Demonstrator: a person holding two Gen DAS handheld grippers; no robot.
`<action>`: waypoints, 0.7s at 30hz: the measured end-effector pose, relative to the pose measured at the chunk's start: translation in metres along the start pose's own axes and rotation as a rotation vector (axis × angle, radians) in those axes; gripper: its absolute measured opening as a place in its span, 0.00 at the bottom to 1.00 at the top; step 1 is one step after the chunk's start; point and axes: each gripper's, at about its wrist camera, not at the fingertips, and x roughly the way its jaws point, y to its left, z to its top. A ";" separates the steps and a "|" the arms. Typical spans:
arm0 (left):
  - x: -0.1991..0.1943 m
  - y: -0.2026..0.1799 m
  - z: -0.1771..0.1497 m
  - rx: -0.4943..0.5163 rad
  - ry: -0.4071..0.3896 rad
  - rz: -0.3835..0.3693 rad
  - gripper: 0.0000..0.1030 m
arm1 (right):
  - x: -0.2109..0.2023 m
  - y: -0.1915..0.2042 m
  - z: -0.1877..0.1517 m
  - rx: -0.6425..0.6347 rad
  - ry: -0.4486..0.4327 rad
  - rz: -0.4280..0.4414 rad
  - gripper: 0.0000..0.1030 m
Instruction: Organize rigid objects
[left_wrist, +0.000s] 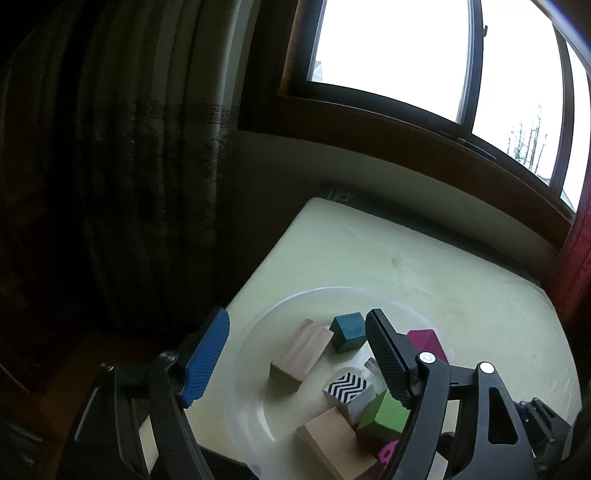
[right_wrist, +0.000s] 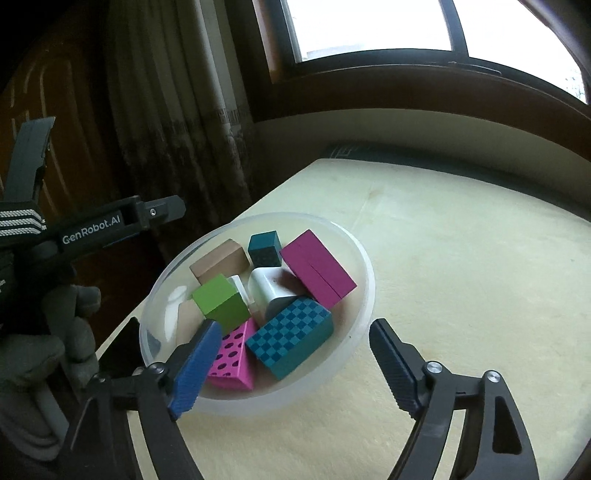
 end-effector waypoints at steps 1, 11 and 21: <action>-0.001 0.000 -0.001 0.000 -0.001 0.005 0.75 | -0.001 0.000 -0.001 0.000 -0.002 0.000 0.85; -0.013 -0.007 -0.016 0.046 0.017 0.044 0.79 | -0.010 0.006 -0.006 -0.041 -0.009 -0.010 0.97; -0.032 -0.010 -0.041 0.086 0.035 0.086 0.88 | -0.016 0.004 -0.011 -0.070 -0.057 -0.079 0.99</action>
